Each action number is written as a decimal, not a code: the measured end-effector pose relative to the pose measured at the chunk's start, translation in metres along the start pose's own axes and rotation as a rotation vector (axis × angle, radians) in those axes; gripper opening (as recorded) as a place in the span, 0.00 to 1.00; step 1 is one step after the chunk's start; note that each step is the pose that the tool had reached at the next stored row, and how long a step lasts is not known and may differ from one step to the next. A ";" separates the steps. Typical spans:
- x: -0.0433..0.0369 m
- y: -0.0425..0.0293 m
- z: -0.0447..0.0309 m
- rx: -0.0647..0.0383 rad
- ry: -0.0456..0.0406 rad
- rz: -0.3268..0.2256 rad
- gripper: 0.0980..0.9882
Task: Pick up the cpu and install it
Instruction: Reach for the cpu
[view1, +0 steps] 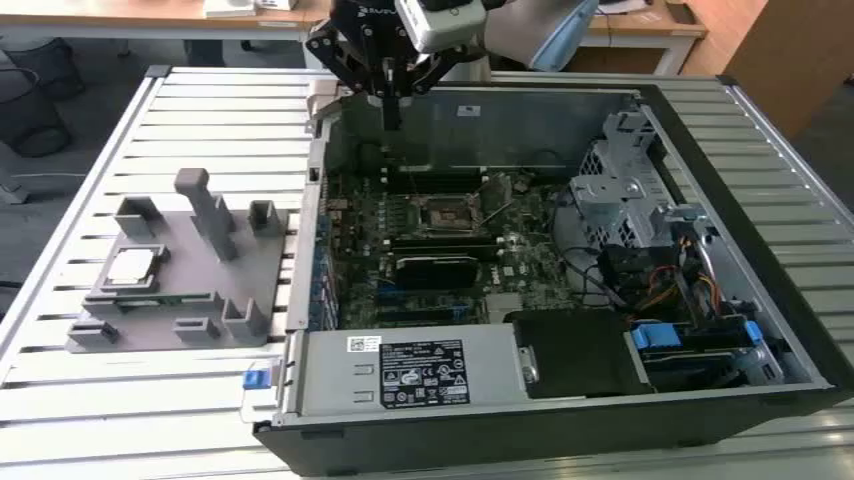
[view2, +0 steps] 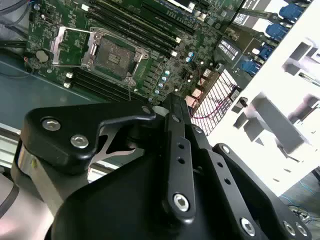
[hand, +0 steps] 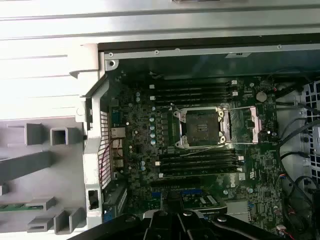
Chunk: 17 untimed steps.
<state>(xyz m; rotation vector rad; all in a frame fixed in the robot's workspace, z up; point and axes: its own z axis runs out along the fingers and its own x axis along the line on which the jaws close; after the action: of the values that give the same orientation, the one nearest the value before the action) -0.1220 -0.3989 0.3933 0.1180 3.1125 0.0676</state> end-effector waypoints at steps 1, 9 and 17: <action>0.0000 0.0000 0.0000 0.000 0.0000 0.000 0.01; 0.0021 -0.0002 -0.0001 0.000 -0.0001 0.000 0.01; 0.0074 -0.0006 -0.0002 0.000 0.0000 0.000 0.01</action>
<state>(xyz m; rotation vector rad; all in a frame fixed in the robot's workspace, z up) -0.1294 -0.3989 0.3933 0.1180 3.1125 0.0676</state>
